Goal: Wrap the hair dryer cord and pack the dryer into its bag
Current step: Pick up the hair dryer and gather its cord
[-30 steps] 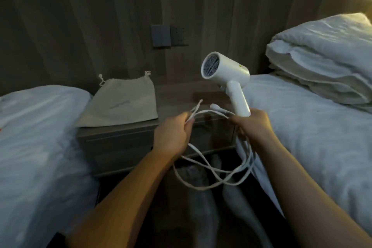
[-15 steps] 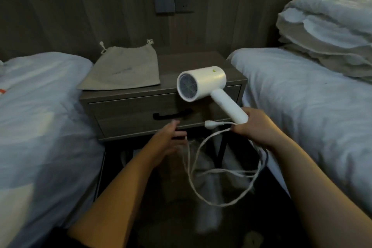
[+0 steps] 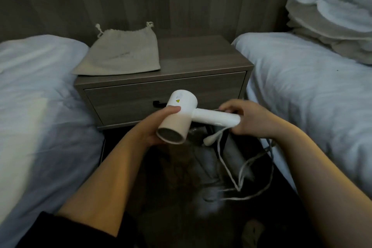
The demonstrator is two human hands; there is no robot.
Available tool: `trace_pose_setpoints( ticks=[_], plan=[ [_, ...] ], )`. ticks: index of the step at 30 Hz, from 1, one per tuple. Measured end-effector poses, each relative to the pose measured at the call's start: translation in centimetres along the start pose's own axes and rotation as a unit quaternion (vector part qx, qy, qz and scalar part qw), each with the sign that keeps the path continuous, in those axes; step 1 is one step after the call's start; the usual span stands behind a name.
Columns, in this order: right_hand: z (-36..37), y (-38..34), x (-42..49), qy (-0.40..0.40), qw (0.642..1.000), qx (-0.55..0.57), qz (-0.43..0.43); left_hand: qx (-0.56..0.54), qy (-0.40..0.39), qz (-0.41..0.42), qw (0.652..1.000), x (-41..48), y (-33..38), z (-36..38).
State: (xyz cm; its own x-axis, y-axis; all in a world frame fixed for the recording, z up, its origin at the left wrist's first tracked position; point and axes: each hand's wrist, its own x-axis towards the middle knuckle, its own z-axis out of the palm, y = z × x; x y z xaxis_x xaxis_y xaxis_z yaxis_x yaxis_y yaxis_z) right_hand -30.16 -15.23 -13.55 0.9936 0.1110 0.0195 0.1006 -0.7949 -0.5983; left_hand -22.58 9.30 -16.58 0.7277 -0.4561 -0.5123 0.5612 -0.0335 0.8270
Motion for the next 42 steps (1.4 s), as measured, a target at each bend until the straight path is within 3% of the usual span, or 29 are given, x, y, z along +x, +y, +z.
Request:
trace_pose_setpoints(
  ticks=[3, 7, 11, 14, 16, 18, 20, 23, 27, 33, 42],
  plan=[
    [-1.1, 0.1, -0.2, 0.085, 0.994, 0.066, -0.021, -0.037, 0.002, 0.025, 0.999, 0.2, 0.2, 0.1],
    [-2.4, 1.3, -0.6, 0.184, 0.960, 0.207, 0.026, -0.036, 0.033, 0.065, 0.997, -0.5, 0.8, -0.4],
    [-2.8, 2.4, -0.7, 0.286, 0.871, 0.381, 0.118, 0.000, 0.061, 0.099, 0.993, -0.8, 1.0, -1.7],
    [-3.7, 3.1, -0.9, 0.334, 0.831, 0.408, 0.178, 0.025, 0.064, 0.143, 0.987, -1.0, 1.2, -2.3],
    [-4.3, 3.6, -1.3, 0.303, 0.852, 0.371, 0.211, 0.039, 0.064, 0.183, 0.980, -1.1, 1.3, -2.7],
    [-4.7, 3.8, -1.9, 0.238, 0.909, 0.239, 0.247, 0.059, 0.064, 0.223, 0.971, -1.2, 1.5, -2.8],
    [-4.5, 3.5, -2.2, 0.186, 0.939, 0.153, 0.247, 0.090, 0.058, 0.259, 0.960, -1.3, 1.4, -2.7],
    [-3.3, 2.5, -2.0, 0.119, 0.960, 0.171, 0.188, 0.130, 0.035, 0.276, 0.952, -1.6, 1.1, -1.7],
    [-2.0, 0.6, -1.6, -0.043, 0.990, 0.096, 0.096, 0.113, 0.017, 0.282, 0.953, -1.3, 0.5, -0.2],
    [-0.4, 0.0, -0.2, -0.059, 0.996, 0.002, 0.069, 0.090, 0.017, 0.275, 0.957, -1.2, 0.2, 0.0],
    [0.7, -0.7, 0.0, -0.051, 0.993, 0.056, 0.088, 0.108, 0.008, 0.274, 0.956, -1.3, 0.4, 0.0]
  ],
)
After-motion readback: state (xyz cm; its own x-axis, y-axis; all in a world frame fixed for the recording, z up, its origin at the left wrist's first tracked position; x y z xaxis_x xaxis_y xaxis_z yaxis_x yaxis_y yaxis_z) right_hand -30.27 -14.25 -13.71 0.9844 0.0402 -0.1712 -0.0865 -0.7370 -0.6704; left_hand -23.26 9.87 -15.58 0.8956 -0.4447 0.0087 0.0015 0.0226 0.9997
